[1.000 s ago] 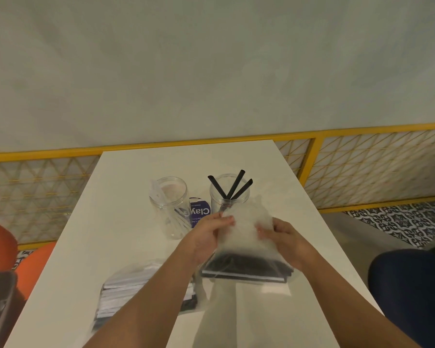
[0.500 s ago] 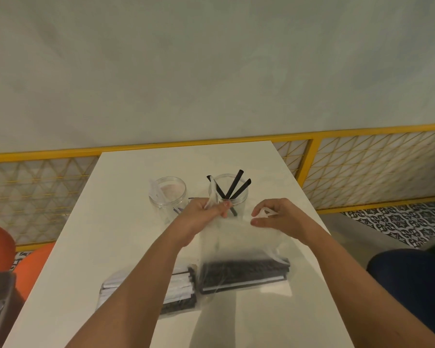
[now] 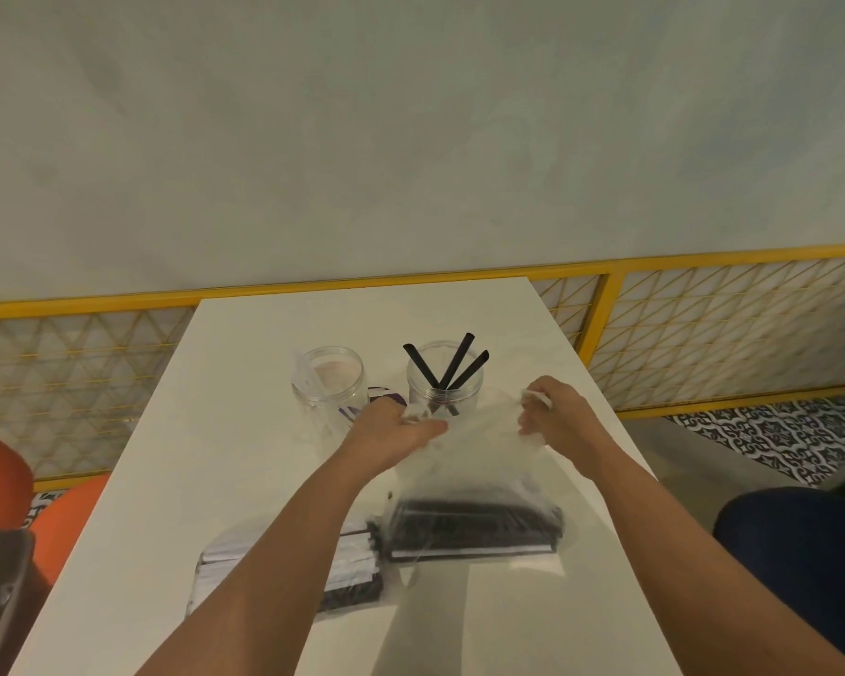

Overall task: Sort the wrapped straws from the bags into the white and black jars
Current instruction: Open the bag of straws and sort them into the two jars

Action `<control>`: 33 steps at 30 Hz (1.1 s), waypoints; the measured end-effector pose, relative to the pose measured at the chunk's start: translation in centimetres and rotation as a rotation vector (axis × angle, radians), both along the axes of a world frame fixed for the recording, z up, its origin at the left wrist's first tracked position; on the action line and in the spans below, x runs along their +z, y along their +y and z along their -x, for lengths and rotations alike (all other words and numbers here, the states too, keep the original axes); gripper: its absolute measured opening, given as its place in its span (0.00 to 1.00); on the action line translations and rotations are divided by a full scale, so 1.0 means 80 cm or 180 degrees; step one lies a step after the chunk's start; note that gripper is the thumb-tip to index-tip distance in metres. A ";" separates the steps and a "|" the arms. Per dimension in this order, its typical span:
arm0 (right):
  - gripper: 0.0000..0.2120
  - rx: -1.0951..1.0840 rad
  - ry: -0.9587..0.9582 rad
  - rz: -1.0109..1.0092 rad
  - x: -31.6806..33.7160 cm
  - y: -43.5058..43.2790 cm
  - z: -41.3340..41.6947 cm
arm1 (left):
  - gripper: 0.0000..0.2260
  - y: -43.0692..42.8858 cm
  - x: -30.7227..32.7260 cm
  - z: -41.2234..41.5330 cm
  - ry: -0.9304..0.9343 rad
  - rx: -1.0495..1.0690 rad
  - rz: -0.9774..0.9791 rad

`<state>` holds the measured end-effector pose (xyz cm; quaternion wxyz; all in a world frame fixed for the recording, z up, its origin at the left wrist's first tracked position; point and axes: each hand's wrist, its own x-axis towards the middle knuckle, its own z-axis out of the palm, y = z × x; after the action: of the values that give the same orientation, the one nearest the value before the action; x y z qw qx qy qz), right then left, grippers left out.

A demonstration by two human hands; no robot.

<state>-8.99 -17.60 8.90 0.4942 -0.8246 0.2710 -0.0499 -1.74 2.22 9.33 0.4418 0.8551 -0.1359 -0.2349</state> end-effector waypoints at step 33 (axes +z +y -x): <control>0.11 -0.1256 0.0313 -0.3490 -0.073 -0.031 0.015 | 0.09 0.027 -0.070 -0.002 0.1274 -0.0709 -0.0483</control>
<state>-10.19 -20.12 3.02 0.8170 -0.3836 0.4282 0.0448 -1.55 4.38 3.74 0.3657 0.8020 -0.1211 -0.4565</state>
